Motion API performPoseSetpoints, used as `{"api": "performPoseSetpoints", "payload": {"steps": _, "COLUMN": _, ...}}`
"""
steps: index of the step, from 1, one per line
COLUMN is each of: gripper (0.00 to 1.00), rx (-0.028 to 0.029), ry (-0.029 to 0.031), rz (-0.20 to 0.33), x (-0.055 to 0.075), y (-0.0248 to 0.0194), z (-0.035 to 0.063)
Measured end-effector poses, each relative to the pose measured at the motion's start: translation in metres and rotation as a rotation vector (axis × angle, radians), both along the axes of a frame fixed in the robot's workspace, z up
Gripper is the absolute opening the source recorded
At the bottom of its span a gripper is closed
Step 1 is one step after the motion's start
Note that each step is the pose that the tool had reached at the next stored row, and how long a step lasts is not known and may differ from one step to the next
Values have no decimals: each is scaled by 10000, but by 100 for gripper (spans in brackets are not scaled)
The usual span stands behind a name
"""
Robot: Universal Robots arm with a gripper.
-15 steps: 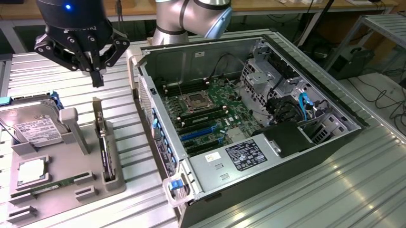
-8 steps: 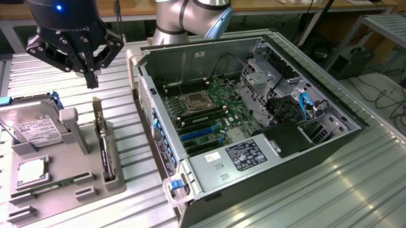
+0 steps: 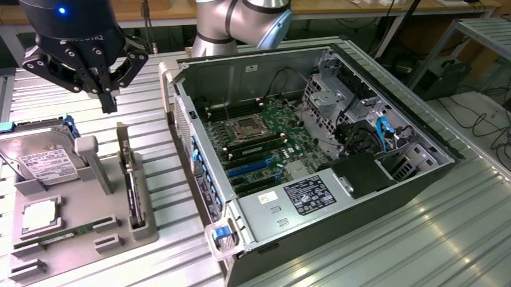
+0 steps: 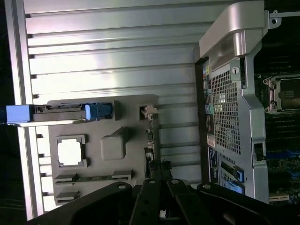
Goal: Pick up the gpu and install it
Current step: 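Reach for the gpu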
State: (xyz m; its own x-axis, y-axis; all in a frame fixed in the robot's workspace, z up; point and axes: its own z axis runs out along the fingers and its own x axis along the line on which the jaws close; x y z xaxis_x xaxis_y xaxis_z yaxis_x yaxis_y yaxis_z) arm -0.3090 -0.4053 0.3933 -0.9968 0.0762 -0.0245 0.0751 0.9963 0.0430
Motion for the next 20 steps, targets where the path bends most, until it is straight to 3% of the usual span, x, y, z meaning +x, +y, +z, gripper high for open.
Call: {"api": "performPoseSetpoints", "payload": {"steps": 20, "gripper": 11, "rx": 0, "ry": -1, "rz": 0, "x": -254, "y": -44, "z": 0}}
